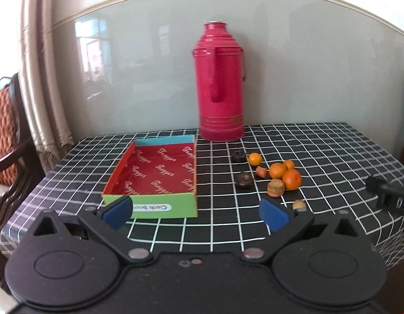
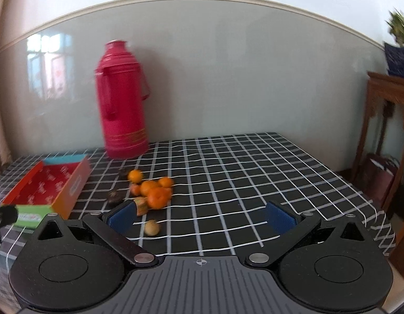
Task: Organize fruits
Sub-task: 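Move the left gripper toward the small tan round fruit by the oranges, then grasp the tan round fruit with the left gripper and lift it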
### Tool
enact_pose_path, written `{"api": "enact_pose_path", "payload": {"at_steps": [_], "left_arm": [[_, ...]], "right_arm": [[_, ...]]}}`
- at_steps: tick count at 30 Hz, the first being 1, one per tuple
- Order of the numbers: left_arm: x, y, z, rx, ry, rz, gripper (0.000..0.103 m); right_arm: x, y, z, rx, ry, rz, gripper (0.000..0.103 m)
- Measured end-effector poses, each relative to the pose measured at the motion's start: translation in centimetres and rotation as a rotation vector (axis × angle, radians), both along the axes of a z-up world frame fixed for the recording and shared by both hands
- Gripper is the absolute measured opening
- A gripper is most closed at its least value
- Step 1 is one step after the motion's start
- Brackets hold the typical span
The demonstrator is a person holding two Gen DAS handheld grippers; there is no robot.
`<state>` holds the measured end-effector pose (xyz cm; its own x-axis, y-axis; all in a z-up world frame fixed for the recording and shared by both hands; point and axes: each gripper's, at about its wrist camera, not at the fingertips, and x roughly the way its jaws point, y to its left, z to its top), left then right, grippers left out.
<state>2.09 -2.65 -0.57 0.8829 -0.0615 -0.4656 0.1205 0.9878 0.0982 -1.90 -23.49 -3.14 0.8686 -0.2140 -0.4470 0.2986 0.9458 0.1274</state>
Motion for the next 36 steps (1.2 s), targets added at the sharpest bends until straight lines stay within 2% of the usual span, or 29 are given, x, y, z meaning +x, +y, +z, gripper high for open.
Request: {"api": "enact_pose_path", "payload": {"at_steps": [4, 7, 12, 17, 21, 31, 33, 36], "left_arm": [[1.3, -1.9, -1.2, 0.028, -0.013, -0.067, 0.097], [2.6, -3.4, -2.6, 0.046, 0.017, -0.125, 0.097], [4.4, -6.6, -5.5, 0.133, 0.039, -0.23, 0.081], [6.5, -9.2, -8.3, 0.139, 0.091, -0.309, 0.069], [7.8, -11.2, -9.9, 0.144, 0.099, -0.365, 0.067], [9.8, -13.1, -12.0, 0.074, 0.131, -0.425, 0.047], [10.2, -13.1, -12.4, 0.049, 0.145, -0.426, 0.033], [10.4, -12.8, -12.8, 0.006, 0.153, -0.436, 0.023]], "right_arm": [[0.4, -2.4, -1.2, 0.034, -0.009, -0.058, 0.103], [0.8, -3.9, -2.3, 0.045, -0.02, -0.099, 0.103], [2.4, -5.7, -4.0, 0.052, -0.035, -0.187, 0.103], [3.9, -7.1, -4.8, 0.026, -0.087, -0.247, 0.103], [4.9, -7.8, -5.4, -0.004, -0.098, -0.291, 0.103], [5.0, -8.2, -6.6, 0.018, -0.106, -0.306, 0.103], [5.2, -8.2, -6.7, 0.014, -0.097, -0.303, 0.103], [5.2, -8.0, -6.8, 0.011, -0.095, -0.298, 0.103]]}}
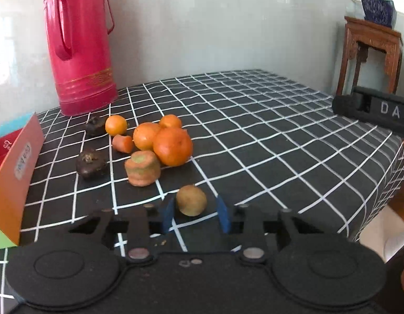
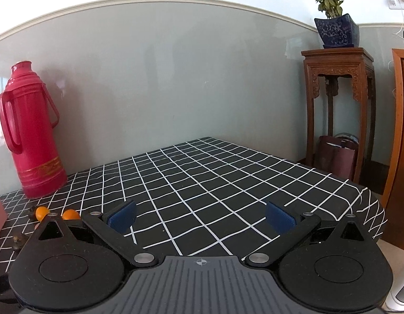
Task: Organize fruits
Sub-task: 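Grasp the tan round fruit with the left gripper and lift it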
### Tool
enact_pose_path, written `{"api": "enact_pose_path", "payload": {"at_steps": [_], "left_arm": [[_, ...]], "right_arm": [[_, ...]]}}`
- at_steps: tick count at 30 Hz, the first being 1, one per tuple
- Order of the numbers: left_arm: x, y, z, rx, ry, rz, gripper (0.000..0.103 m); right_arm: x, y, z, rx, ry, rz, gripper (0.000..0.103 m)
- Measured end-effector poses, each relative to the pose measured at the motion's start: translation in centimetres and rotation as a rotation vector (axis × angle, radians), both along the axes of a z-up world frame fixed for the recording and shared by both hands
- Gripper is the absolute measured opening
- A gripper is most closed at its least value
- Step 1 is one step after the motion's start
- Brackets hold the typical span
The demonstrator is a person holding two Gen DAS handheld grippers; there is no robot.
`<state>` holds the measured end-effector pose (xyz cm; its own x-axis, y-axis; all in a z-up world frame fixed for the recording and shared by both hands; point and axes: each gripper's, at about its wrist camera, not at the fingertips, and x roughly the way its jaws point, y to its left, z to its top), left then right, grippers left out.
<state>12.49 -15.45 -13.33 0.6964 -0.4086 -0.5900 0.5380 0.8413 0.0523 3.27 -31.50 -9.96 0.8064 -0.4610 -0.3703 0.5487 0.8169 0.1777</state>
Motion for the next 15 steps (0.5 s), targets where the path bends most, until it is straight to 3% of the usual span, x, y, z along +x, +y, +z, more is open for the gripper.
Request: {"api": "enact_pose_path", "payload": {"at_steps": [2, 8, 12, 15], "left_arm": [[0.0, 0.1, 0.0, -0.017, 0.006, 0.002, 0.016], [0.1, 1.1, 0.6, -0.035, -0.023, 0.051, 0.016], [0.6, 3.5, 2.6, -0.05, -0.118, 0.156, 0.016], [1.5, 6.6, 4.3, -0.046, -0.184, 0.291, 0.016]], "right_arm": [[0.0, 0.1, 0.0, -0.001, -0.005, -0.001, 0.103], [0.4, 0.4, -0.2, 0.016, 0.0, 0.016, 0.103], [0.9, 1.1, -0.3, 0.012, 0.014, 0.048, 0.103], [1.3, 1.7, -0.4, 0.007, 0.028, 0.074, 0.103]]}}
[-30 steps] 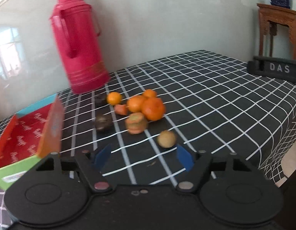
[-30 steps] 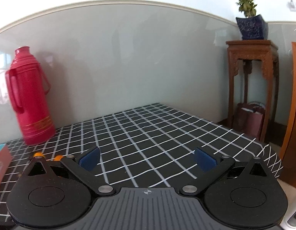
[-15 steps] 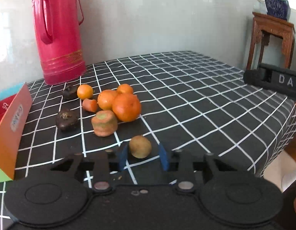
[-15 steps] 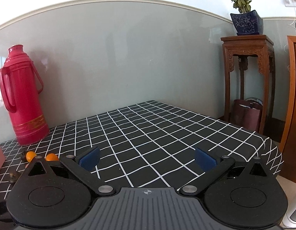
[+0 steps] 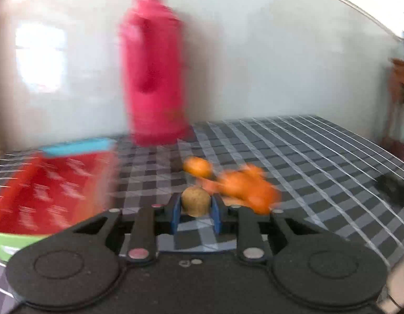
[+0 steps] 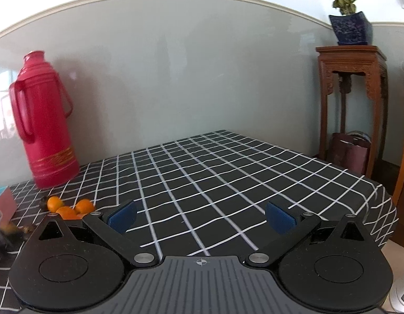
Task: Organize fruits
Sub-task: 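Grasp the tan round fruit with the left gripper and lift it, then drop the tan fruit into the red box while the right gripper grasps a mandarin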
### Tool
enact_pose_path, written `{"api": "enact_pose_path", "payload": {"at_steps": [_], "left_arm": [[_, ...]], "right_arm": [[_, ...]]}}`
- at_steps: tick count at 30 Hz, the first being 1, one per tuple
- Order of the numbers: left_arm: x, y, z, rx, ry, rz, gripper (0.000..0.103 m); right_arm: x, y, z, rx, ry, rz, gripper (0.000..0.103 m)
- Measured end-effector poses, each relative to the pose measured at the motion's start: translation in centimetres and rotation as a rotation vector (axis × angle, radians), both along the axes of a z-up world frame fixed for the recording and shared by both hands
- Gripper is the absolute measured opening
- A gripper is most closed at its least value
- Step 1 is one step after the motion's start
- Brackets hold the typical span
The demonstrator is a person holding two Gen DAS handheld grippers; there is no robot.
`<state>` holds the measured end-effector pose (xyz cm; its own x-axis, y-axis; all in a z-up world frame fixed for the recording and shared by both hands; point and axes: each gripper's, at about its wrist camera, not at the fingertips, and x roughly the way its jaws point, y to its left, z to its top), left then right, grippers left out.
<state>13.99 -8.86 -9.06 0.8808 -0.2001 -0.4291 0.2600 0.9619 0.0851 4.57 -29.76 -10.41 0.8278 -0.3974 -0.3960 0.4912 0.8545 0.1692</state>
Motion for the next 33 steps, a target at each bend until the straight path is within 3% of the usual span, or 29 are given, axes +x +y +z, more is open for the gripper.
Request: {"api": "enact_pose_path", "payload": {"at_steps": [3, 9, 13, 16, 23, 26, 33], "left_arm": [[1.9, 3.6, 1.0, -0.003, -0.002, 0.137, 0.016], [5.7, 11.4, 0.9, 0.014, 0.079, 0.417, 0.016], [6.8, 15.5, -0.4, -0.022, 0.165, 0.509, 0.016], [6.4, 15.8, -0.3, 0.005, 0.153, 0.545, 0.026], [4.6, 15.0, 0.8, -0.079, 0.135, 0.5, 0.077], [3.6, 14.5, 1.5, -0.071, 0.098, 0.483, 0.082], [1.2, 15.4, 3.0, -0.095, 0.033, 0.479, 0.085]], "right_arm": [[0.4, 0.7, -0.1, -0.001, 0.004, 0.026, 0.103], [1.4, 2.3, -0.3, 0.0, 0.017, 0.091, 0.103], [2.2, 3.7, -0.5, 0.004, 0.024, 0.151, 0.103], [3.0, 5.0, -0.7, -0.001, 0.032, 0.202, 0.103], [5.0, 7.5, -1.1, 0.031, 0.047, 0.328, 0.103], [6.2, 7.9, -1.0, 0.04, 0.043, 0.332, 0.103], [9.2, 6.4, -1.3, 0.182, 0.035, 0.31, 0.103]]}}
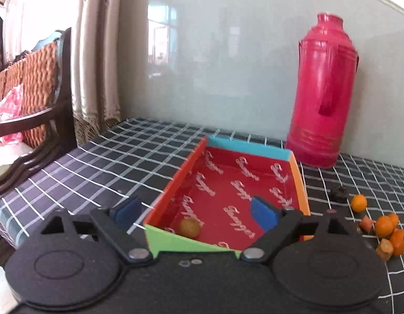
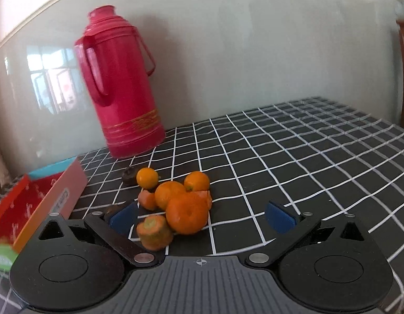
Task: Organize fruits
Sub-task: 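Drop the tan fruit into the red box while the right gripper grasps a mandarin, then carry the mandarin over the red box and open the right gripper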
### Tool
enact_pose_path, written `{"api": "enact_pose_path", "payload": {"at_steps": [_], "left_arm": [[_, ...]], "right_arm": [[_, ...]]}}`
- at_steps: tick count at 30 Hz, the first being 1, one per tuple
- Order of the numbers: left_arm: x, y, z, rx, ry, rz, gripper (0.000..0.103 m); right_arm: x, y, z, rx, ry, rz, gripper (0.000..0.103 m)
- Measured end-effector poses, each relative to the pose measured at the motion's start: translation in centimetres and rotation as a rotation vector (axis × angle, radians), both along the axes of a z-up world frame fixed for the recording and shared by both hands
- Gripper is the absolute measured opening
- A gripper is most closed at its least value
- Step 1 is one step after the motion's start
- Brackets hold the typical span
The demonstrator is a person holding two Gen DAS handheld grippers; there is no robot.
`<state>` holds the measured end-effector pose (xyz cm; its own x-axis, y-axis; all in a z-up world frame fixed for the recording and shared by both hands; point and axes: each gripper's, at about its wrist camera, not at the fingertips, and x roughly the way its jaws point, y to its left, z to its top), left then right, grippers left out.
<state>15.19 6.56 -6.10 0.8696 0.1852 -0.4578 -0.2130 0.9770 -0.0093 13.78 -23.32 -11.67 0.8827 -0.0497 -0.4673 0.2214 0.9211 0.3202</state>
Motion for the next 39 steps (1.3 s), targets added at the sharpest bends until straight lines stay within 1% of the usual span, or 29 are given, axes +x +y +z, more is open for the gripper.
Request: {"api": "enact_pose_path", "payload": {"at_steps": [2, 3, 5, 8, 11, 14, 17, 20, 23, 26, 30, 33, 36, 39], "left_arm": [[-0.6, 0.4, 0.4, 0.016, -0.027, 0.02, 0.088], [-1.0, 0.7, 0.5, 0.025, -0.039, 0.029, 0.089], [-1.5, 0.9, 0.5, 0.035, -0.044, 0.042, 0.089], [-1.8, 1.6, 0.5, 0.013, -0.027, 0.047, 0.09], [-1.7, 2.2, 0.4, -0.002, -0.018, 0.053, 0.09], [-1.8, 2.5, 0.4, 0.0, -0.016, 0.059, 0.09], [-1.8, 2.6, 0.1, 0.001, -0.01, 0.054, 0.09], [-1.7, 2.7, -0.1, 0.007, -0.002, 0.059, 0.09], [-1.7, 3.3, -0.2, -0.009, 0.004, 0.087, 0.092], [-1.8, 4.1, -0.4, -0.019, 0.011, 0.12, 0.094], [-1.8, 5.0, -1.0, -0.023, 0.039, 0.142, 0.096], [-2.0, 5.6, -1.5, -0.018, 0.063, 0.151, 0.097], [-2.4, 6.6, -1.9, -0.026, 0.077, 0.163, 0.097], [-2.8, 7.6, -2.1, -0.034, 0.079, 0.185, 0.097]], "right_arm": [[0.3, -0.2, -0.1, 0.016, -0.004, -0.009, 0.102], [0.4, -0.3, -0.1, 0.02, -0.01, -0.012, 0.095], [0.9, -0.2, -0.2, 0.032, 0.003, 0.0, 0.045], [1.5, -0.6, -0.8, 0.085, 0.017, 0.01, 0.044], [1.7, -0.1, -0.7, 0.062, 0.022, 0.016, 0.044], [2.2, 0.2, -1.2, 0.081, 0.053, 0.033, 0.044], [2.2, 0.0, -1.4, 0.1, 0.056, 0.025, 0.043], [2.1, -0.1, -1.3, 0.106, 0.047, 0.017, 0.042], [1.4, 0.4, -0.4, 0.074, -0.017, 0.009, 0.042], [0.3, 2.0, 1.0, 0.032, -0.116, 0.086, 0.042], [-0.6, 5.5, 2.2, -0.007, -0.18, 0.232, 0.042], [-0.6, 8.2, 3.0, -0.018, -0.208, 0.329, 0.042], [0.3, 11.5, 3.5, -0.025, -0.221, 0.427, 0.042], [0.9, 14.7, 3.3, -0.062, -0.205, 0.518, 0.042]]}}
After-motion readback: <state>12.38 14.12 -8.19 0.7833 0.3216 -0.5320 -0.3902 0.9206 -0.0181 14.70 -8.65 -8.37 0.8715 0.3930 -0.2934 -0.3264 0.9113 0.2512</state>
